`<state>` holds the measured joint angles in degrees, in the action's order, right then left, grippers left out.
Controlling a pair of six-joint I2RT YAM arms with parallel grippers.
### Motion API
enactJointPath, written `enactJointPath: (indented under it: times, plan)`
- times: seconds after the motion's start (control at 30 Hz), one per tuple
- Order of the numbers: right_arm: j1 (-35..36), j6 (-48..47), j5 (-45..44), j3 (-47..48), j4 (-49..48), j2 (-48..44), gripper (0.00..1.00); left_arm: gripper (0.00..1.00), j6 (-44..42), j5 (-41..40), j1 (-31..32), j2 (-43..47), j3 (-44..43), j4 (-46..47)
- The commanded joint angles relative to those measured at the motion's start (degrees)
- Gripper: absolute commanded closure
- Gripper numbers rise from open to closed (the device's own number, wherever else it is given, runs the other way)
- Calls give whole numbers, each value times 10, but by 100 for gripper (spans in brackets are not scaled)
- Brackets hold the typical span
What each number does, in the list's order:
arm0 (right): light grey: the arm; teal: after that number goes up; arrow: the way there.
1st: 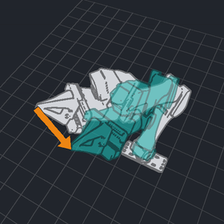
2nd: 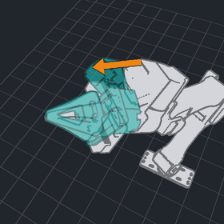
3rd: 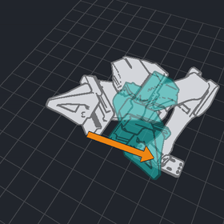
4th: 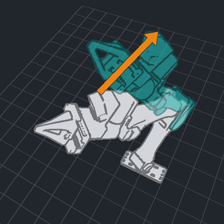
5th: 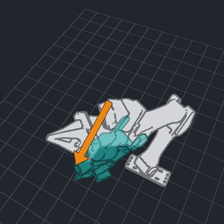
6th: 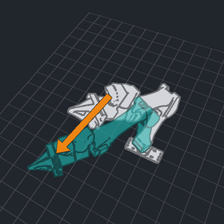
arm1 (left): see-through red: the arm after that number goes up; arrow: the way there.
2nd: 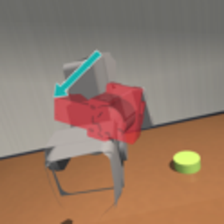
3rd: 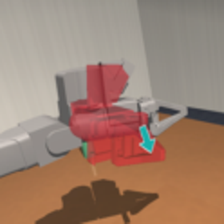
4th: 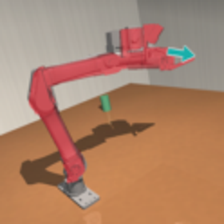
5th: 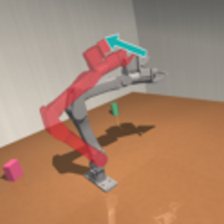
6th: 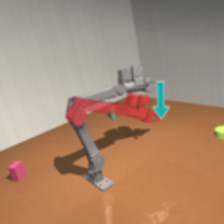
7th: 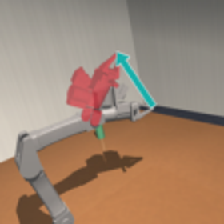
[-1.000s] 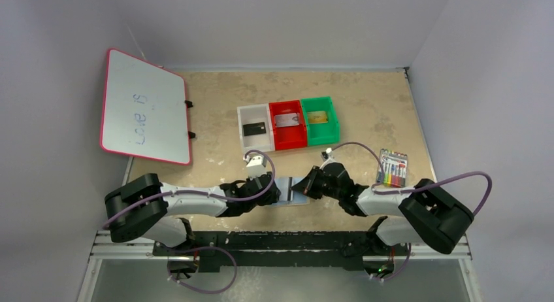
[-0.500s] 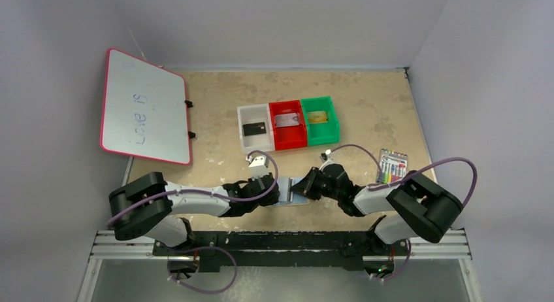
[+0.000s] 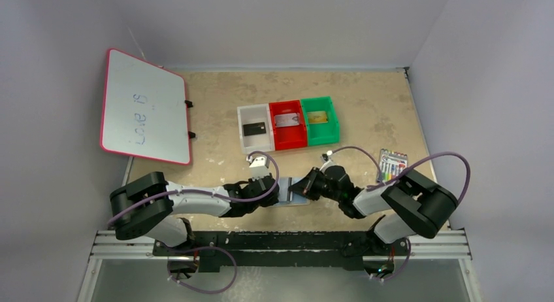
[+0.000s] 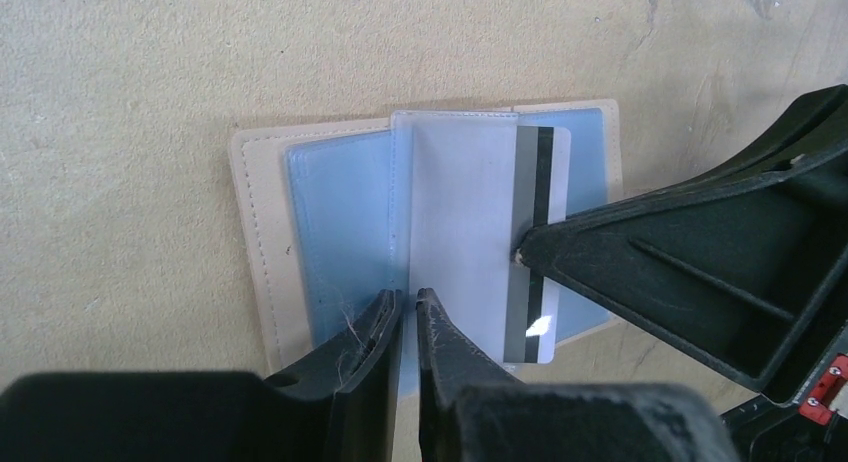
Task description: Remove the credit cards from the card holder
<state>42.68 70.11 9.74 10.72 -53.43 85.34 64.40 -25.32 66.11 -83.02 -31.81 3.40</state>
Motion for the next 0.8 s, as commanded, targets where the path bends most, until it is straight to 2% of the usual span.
enactJointPath:
  times: [0.0, 0.07, 0.17, 0.2, 0.27, 0.77]
  plan:
    - [-2, -9, -24, -5, 42, -44, 94, 89, -1, -3, 6, -5, -3, -39]
    - [-4, -12, -24, -8, 48, -55, 93, 90, -3, -5, 6, -5, -4, -43]
    - [-5, -17, -16, -13, 44, -69, 96, 90, -4, -8, 6, -3, -5, -48]
    - [-5, -17, -14, -17, 38, -73, 100, 90, -3, -11, 6, -2, -4, -48]
    - [-6, -15, -14, -24, 35, -81, 100, 90, -3, -15, 6, -2, -6, -47]
    - [-8, -68, -125, 14, 308, -263, 100, 91, -14, -9, 5, -4, -21, -45]
